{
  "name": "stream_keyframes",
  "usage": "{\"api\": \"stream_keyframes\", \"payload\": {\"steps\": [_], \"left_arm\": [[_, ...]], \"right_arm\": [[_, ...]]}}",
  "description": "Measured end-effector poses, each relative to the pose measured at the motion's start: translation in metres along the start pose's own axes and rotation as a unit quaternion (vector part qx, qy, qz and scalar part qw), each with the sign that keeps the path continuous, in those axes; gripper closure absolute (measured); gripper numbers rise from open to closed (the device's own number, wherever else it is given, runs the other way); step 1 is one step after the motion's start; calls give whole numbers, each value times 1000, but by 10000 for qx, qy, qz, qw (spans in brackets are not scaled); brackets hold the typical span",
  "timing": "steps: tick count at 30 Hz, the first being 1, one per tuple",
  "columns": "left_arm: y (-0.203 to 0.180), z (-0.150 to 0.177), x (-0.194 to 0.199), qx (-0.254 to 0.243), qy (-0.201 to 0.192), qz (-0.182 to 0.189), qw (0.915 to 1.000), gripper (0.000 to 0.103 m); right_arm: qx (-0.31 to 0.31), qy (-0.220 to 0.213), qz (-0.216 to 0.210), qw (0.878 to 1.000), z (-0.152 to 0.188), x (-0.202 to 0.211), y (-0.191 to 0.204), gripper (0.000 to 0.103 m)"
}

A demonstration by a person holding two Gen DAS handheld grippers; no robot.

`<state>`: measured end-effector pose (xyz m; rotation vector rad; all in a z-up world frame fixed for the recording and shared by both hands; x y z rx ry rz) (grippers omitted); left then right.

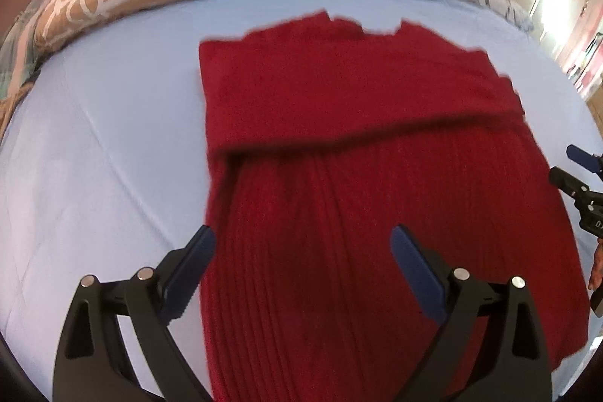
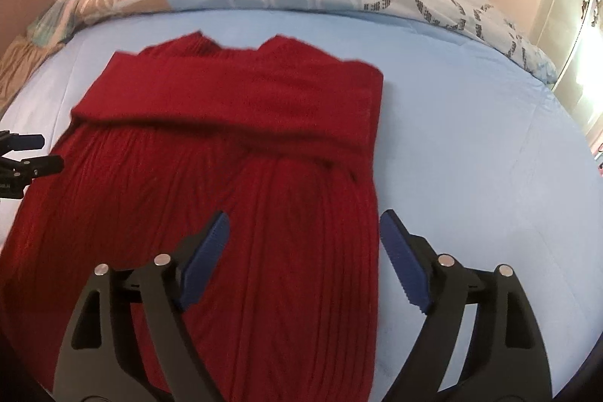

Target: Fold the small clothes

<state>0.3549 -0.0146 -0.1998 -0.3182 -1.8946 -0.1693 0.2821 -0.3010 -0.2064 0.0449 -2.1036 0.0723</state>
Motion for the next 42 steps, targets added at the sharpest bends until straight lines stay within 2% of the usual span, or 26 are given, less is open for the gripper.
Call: {"api": "stream_keyframes", "payload": {"steps": [3, 8, 10, 16, 21, 26, 31, 42], "left_arm": [[-2, 16, 5, 92, 77, 121, 9999, 6], [-9, 38, 7, 104, 237, 78, 9996, 4], [-12, 48, 15, 113, 220, 66, 9997, 4], [-22, 73, 38, -197, 130, -24, 9997, 4], [-18, 101, 47, 88, 360, 198, 9991, 4], [-17, 129, 54, 343, 627, -30, 9974, 4], [-20, 144, 61, 201, 671, -415, 9967, 4], [-19, 161, 71, 361, 593, -431, 9967, 4]], "right_arm": [[26, 19, -44, 10000, 15, 11, 5, 20], [-113, 164, -195, 9996, 38, 21, 10, 21], [-78, 172, -124, 9997, 45, 29, 10, 21], [-144, 240, -125, 9995, 66, 60, 3, 20], [-98, 221, -256, 9994, 76, 79, 13, 20], [-87, 300, -200, 9993, 92, 87, 28, 20], [-164, 355, 110, 9992, 106, 94, 32, 12], [-172, 459, 122, 9987, 118, 104, 32, 12]]}}
Point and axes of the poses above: each gripper's, at about its wrist camera, not at the fingertips, and x roughly against the way its jaws point, y to its left, z to its underside, the point moved 4 cm from there along -x, roughly the way its jaws point, and after that the axes turned 2 degrees about y, right-handed, at the moved point
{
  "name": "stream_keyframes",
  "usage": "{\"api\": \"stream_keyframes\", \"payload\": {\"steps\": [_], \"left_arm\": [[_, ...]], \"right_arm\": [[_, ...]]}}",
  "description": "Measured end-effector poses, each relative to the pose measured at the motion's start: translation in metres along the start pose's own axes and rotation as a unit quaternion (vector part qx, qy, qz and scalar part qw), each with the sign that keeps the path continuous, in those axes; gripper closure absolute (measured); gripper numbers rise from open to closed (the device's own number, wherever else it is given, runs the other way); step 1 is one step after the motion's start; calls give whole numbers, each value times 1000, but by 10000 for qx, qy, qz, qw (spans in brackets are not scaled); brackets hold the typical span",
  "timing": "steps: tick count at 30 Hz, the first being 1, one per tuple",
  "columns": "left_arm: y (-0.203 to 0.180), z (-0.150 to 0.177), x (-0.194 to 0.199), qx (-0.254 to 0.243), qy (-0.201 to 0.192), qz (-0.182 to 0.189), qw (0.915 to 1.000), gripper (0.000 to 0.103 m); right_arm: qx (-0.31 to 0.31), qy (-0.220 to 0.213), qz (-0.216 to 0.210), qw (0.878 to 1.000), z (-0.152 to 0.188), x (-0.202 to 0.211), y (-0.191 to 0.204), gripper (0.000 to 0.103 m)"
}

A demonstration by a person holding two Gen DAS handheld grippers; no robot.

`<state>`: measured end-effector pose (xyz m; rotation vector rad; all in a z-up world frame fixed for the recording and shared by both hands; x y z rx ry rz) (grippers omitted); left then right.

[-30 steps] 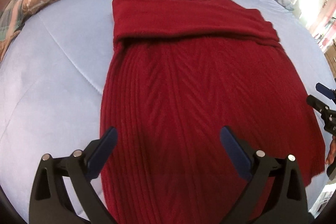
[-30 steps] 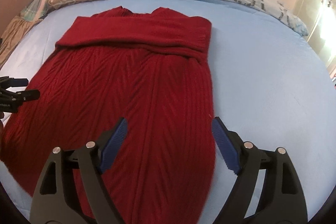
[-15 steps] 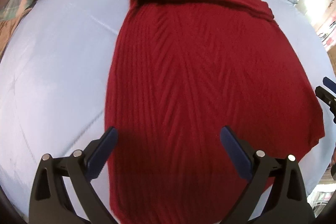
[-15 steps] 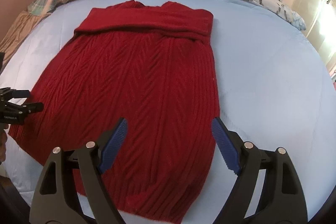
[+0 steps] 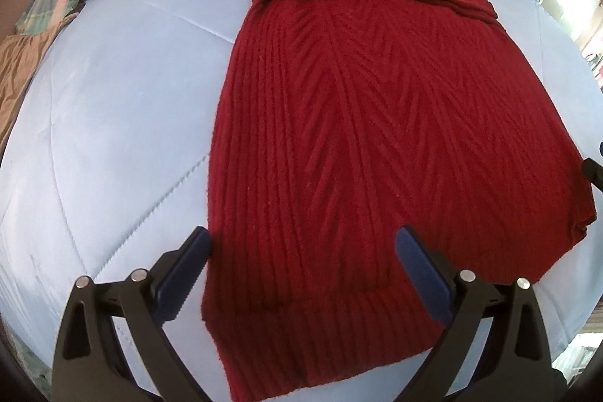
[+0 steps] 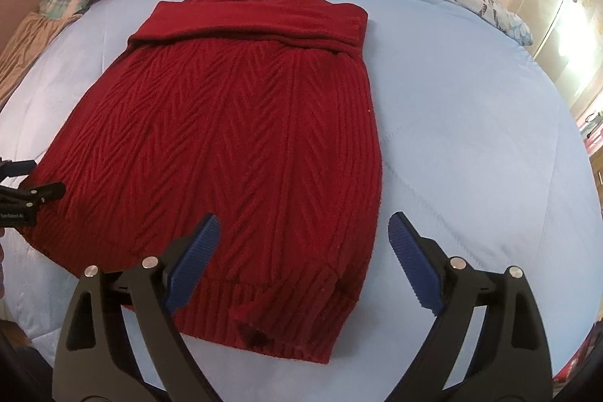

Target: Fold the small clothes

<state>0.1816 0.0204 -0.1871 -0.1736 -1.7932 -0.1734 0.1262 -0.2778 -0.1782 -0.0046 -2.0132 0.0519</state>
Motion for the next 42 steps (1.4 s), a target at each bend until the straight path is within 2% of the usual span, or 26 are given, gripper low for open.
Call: {"api": "stream_keyframes", "payload": {"steps": [2, 4, 6, 13, 14, 15, 16, 18, 20, 22, 25, 30, 36, 38, 40, 42], "left_arm": [[4, 5, 3, 112, -26, 154, 9998, 4], [16, 16, 13, 427, -175, 717, 9964, 4], [23, 26, 16, 585, -143, 931, 9938, 4], [30, 48, 15, 545, 132, 983, 9936, 8], [28, 48, 14, 518, 165, 1028, 9932, 14], [26, 48, 13, 499, 210, 1064, 9928, 35], [25, 48, 11, 495, 264, 1084, 9925, 50], [22, 49, 9, 516, 285, 1095, 9922, 51], [21, 47, 9, 516, 287, 1144, 9917, 60], [18, 45, 9, 456, 292, 1171, 9916, 84], [15, 41, 12, 250, 268, 1125, 9930, 91], [10, 39, 17, -58, 180, 1030, 9945, 93], [5, 38, 10, -179, 201, 861, 9959, 93], [5, 38, 10, -193, 196, 827, 9962, 93], [6, 38, 9, -148, 218, 849, 9960, 93], [6, 37, 9, -127, 220, 863, 9959, 92]], "right_arm": [[2, 11, 37, 10000, 3, 1, 0, 12], [10, 40, 31, 10000, 6, 3, 0, 12], [21, 48, 11, 10000, 9, 6, 1, 12], [102, 54, -43, 9999, 10, 4, 6, 12], [103, 50, -46, 9999, 10, 4, 6, 12], [108, 39, -52, 9999, 9, 4, 7, 12], [118, 27, -54, 9999, 8, 4, 8, 12], [157, -5, -40, 9999, 7, 6, 9, 12], [210, -6, -22, 9998, 6, 6, 9, 12], [242, -10, -6, 9997, 7, 7, 10, 12], [230, 23, -4, 9997, 10, 8, 8, 12], [130, 200, -39, 9997, 23, 9, 4, 12], [-98, 469, -67, 9988, 38, 5, -3, 13], [-212, 546, -89, 9982, 40, 3, -6, 19], [-374, 715, -249, 9964, 41, -3, -10, 35], [-545, 843, -367, 9943, 42, -7, -14, 34]]}}
Point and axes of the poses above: each gripper's, at about its wrist camera, not at the fingertips, and x roughly against the way its jaws point, y to its left, z to its underside, the point moved 4 cm from there along -x, roughly the way its jaws point, and after that the axes turned 2 degrees about y, right-handed, at the moved point
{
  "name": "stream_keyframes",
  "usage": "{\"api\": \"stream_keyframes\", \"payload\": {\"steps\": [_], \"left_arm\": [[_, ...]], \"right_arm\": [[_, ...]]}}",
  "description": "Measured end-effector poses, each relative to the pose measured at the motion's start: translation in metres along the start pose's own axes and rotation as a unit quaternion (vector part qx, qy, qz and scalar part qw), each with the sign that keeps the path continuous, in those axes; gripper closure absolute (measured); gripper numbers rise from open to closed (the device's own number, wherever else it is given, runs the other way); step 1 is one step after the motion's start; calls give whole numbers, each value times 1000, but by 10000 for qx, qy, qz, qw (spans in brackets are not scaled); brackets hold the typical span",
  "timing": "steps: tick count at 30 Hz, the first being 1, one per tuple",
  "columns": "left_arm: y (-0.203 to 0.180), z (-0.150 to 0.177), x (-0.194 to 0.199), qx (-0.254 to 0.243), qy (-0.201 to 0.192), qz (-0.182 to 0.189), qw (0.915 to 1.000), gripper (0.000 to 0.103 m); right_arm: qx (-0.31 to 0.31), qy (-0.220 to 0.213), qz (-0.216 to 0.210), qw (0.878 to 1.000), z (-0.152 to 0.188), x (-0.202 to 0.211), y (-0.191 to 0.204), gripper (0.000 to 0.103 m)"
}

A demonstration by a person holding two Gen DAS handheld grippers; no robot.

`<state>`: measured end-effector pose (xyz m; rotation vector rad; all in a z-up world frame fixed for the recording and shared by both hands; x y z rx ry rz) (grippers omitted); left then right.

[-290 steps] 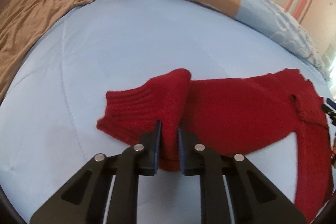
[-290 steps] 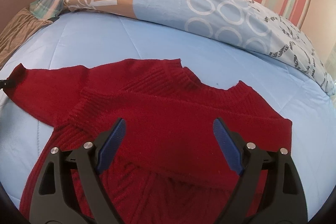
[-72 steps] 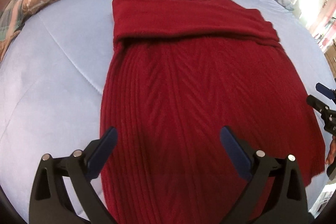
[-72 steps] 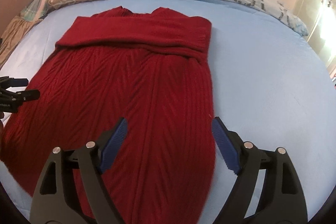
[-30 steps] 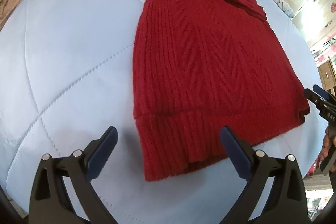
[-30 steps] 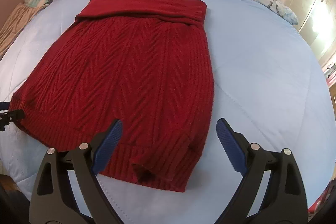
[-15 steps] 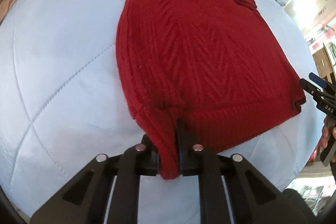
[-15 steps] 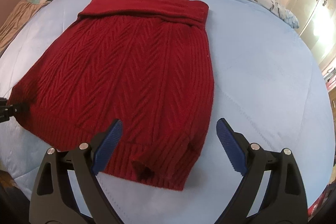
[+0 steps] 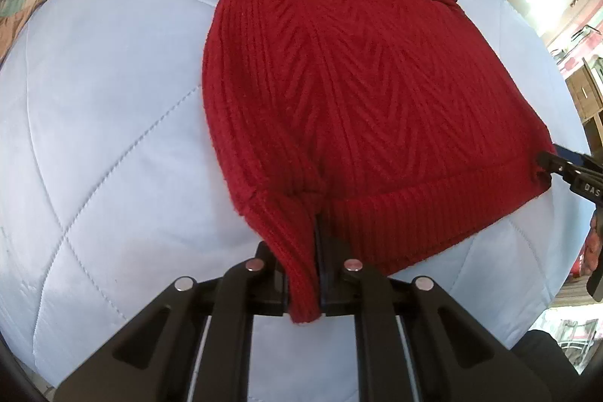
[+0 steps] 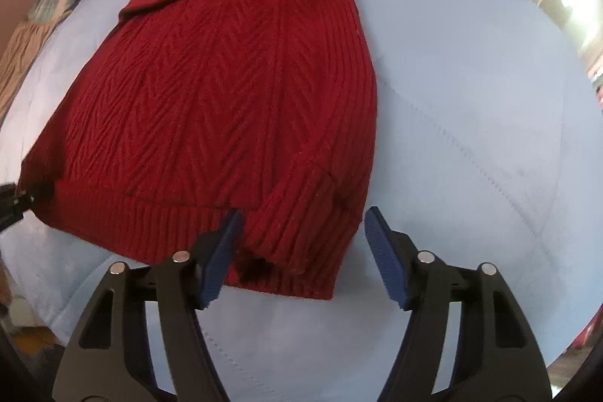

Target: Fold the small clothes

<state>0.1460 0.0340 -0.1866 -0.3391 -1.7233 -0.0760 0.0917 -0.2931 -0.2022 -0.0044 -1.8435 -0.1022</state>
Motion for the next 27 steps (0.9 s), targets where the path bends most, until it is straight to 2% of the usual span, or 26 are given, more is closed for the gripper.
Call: {"api": "stream_keyframes", "payload": {"steps": [3, 4, 5, 6, 7, 9, 14, 18, 20, 21, 22, 23, 25, 27], "left_arm": [[-1, -1, -1, -34, 18, -28, 10000, 92], [0, -1, -1, -44, 21, -27, 10000, 92], [0, -1, -2, -43, 25, -22, 10000, 92], [1, -1, -3, -36, 31, -20, 10000, 92], [0, -2, -3, -33, 38, -20, 10000, 92], [0, -3, -5, -60, 42, -40, 10000, 92], [-1, -3, -7, -144, 42, -155, 9998, 89], [0, -4, -10, -50, 67, -138, 9999, 91], [-1, -4, -10, -78, 75, -172, 9998, 91], [-1, -4, -10, -95, 86, -174, 9998, 91], [-1, -4, -9, -98, 90, -163, 9998, 91], [0, -4, -9, -95, 96, -134, 9998, 91], [-1, -5, -9, -79, 104, -114, 9999, 89], [1, -5, -9, -87, 118, -87, 9999, 88]], "right_arm": [[-68, 47, -90, 9999, -2, -1, 0, 29], [-47, 60, -66, 9999, -3, -2, 1, 30], [-31, 115, -33, 9999, -2, -5, 1, 35], [-53, 225, -46, 9997, 0, -9, 0, 62], [-106, 300, -76, 9995, 1, -12, -2, 93], [-302, 268, -179, 9990, 3, -8, -10, 93], [-438, -89, -117, 9989, 9, 21, -32, 94], [-370, 168, -215, 9989, 17, 8, -39, 94], [-409, 303, -401, 9979, 15, -3, -40, 88], [-419, 327, -507, 9973, 15, -6, -39, 64], [-443, 379, -610, 9964, 15, -7, -37, 44], [-441, 249, -638, 9967, 15, -2, -36, 22], [-381, 13, -618, 9974, 14, 10, -32, 21], [-518, -45, -585, 9969, 16, 17, -35, 22]]}}
Point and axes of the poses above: each gripper's, at about its wrist camera, not at the fingertips, and x roughly against the way its jaws point, y to its left, z to its underside, the point moved 4 cm from there along -x, roughly the way its jaws point, and after that the axes turned 2 degrees about y, right-handed, at the moved point
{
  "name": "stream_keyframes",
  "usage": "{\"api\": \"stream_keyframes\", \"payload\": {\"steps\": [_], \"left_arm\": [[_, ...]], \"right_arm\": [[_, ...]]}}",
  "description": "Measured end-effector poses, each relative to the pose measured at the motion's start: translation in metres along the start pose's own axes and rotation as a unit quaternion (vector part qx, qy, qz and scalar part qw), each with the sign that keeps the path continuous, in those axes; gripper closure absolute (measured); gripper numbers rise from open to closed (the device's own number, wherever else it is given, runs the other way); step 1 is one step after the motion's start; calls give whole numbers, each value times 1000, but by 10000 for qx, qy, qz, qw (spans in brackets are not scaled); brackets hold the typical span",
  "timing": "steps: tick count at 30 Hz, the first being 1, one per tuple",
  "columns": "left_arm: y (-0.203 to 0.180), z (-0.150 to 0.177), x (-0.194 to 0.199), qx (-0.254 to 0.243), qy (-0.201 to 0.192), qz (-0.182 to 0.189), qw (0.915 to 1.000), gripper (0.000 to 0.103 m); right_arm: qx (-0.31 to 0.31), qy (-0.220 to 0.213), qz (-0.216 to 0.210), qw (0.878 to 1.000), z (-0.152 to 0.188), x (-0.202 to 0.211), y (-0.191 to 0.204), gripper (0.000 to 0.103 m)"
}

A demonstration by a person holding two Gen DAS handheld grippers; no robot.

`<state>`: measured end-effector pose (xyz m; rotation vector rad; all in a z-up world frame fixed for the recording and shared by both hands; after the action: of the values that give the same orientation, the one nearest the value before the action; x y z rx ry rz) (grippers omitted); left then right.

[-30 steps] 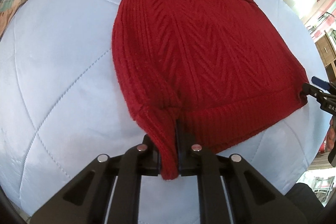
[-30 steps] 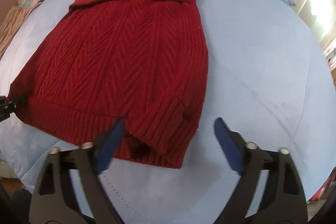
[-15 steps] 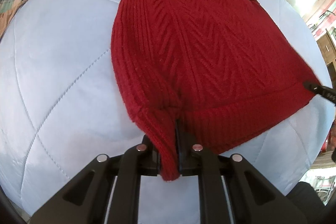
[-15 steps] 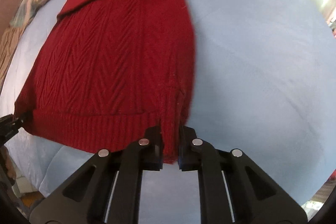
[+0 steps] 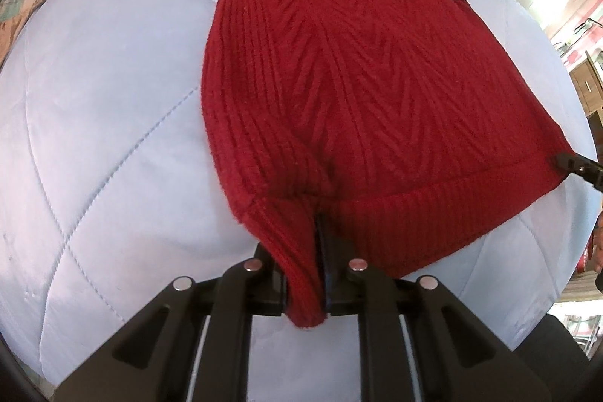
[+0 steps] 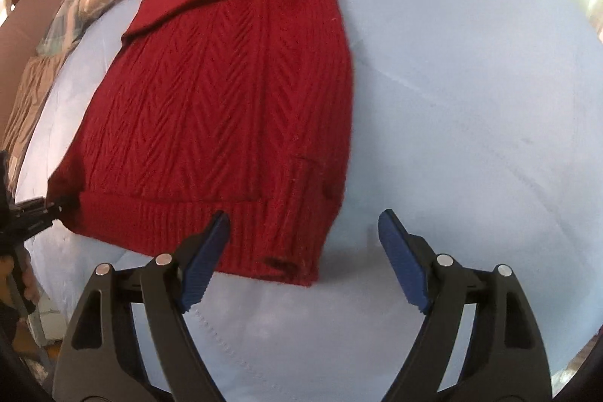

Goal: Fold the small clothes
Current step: 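Grasp the hem with the right tool while the left tool keeps holding it, then lift the hem with both tools and fold it onto the collar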

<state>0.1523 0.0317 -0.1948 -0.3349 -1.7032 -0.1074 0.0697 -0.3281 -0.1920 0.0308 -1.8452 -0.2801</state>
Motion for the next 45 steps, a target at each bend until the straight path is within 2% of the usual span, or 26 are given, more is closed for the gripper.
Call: {"api": "stream_keyframes", "payload": {"steps": [4, 9, 11, 12, 13, 16, 19, 22, 26, 31, 35, 38, 41, 43, 45], "left_arm": [[-1, -4, -1, 7, 31, 33, 10000, 88], [2, -4, -3, 8, 47, 23, 10000, 88], [2, -4, -4, -17, 47, 8, 10000, 89], [3, -5, -4, -35, 49, 20, 10000, 91], [3, -5, -4, -51, 51, 20, 10000, 91], [4, -5, -3, -50, 85, 54, 9999, 92], [2, -8, 0, -112, 89, 43, 9999, 93], [-4, -12, 8, -319, -27, -160, 9994, 94], [-11, -26, 26, -411, -415, -355, 9977, 94], [-9, -59, 42, -422, -948, -498, 9934, 94], [-10, -94, 48, -626, -1470, -818, 9838, 94], [2, -133, 47, -560, -1894, -1094, 9742, 94], [17, -169, 50, -456, -2281, -1245, 9646, 94], [21, -195, 55, -526, -2656, -1468, 9514, 94], [20, -221, 55, -760, -2970, -1842, 9339, 94]], "right_arm": [[-557, 24, -106, 9984, 4, 7, -21, 26], [-432, 245, -118, 9987, 6, -4, -19, 37], [-428, 449, -285, 9977, 5, -17, -11, 53], [-409, 527, -349, 9972, 5, -22, -9, 70], [-333, 602, -352, 9970, 6, -27, -5, 81], [-155, 618, -209, 9978, 6, -32, 1, 93], [35, 532, -79, 9985, 1, -26, 6, 95], [378, 388, 105, 9985, -5, -16, 15, 95], [901, 31, 328, 9954, -16, 1, 28, 96], [1185, -574, 418, 9904, -51, 14, 37, 96], [1441, -1115, 542, 9818, -89, 16, 44, 96], [1686, -1604, 731, 9698, -126, 15, 52, 96], [2021, -2250, 1002, 9479, -167, 16, 61, 96], [2231, -2564, 1190, 9329, -187, 12, 66, 96], [2389, -2853, 1378, 9179, -212, 4, 70, 96]]}}
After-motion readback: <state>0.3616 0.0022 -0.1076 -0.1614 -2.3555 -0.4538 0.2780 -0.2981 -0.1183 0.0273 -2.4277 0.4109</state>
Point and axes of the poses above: each gripper's, at about its wrist camera, not at the fingertips, and x roughly against the way its jaws point, y to its left, z to its underside, the point moved 4 cm from there along -x, roughly the way its jaws point, and after that the axes turned 2 degrees about y, right-handed, at the moved point
